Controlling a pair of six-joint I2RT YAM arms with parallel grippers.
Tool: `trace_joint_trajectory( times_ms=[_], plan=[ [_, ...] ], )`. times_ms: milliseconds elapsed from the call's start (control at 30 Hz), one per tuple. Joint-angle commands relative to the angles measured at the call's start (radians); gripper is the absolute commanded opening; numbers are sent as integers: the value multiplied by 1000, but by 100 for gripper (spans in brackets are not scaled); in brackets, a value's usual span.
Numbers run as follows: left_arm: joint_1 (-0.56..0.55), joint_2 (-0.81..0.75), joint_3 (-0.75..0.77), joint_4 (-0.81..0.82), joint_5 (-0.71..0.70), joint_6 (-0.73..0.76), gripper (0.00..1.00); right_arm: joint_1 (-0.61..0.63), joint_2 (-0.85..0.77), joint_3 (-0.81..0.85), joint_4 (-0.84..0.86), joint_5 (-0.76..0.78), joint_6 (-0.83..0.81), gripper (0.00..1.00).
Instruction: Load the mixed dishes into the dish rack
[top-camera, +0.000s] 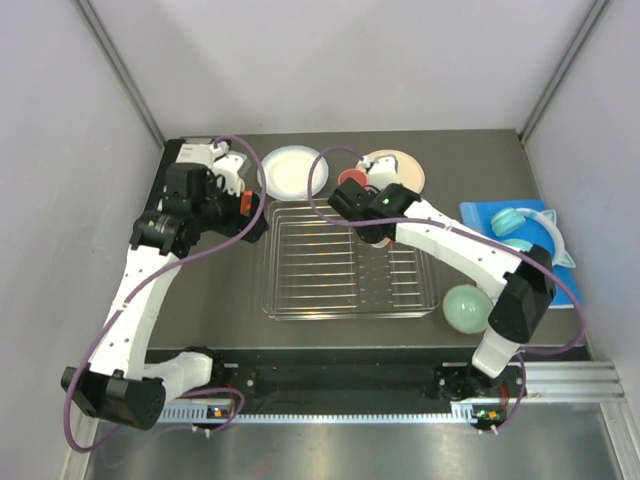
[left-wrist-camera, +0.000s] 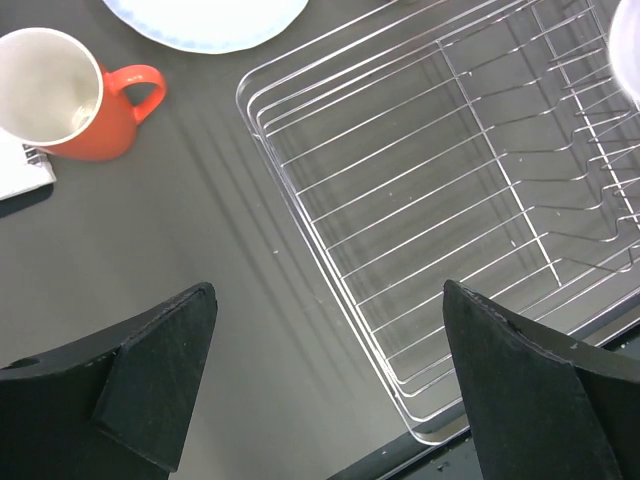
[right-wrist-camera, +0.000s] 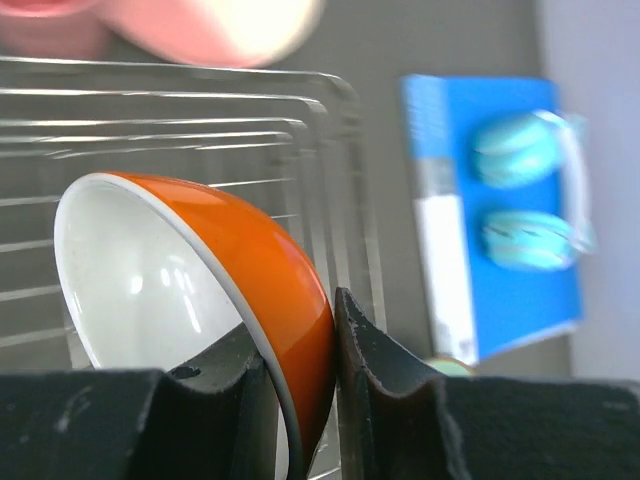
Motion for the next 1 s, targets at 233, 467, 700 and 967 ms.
trace_joint_trajectory(
  times_ms=[233, 467, 700, 967],
  plan=[
    [18, -67, -16, -7, -6, 16, 97, -116, 89, -63, -301, 235, 300, 0],
    [21, -70, -23, 0, 1, 12, 96, -148, 172, -92, -298, 262, 323, 0],
    [23, -67, -20, 5, 5, 12, 95, -151, 254, -89, -263, 256, 305, 0],
    [24, -72, -30, 0, 13, 19, 94, -150, 278, -54, -136, 227, 183, 0]
  ],
)
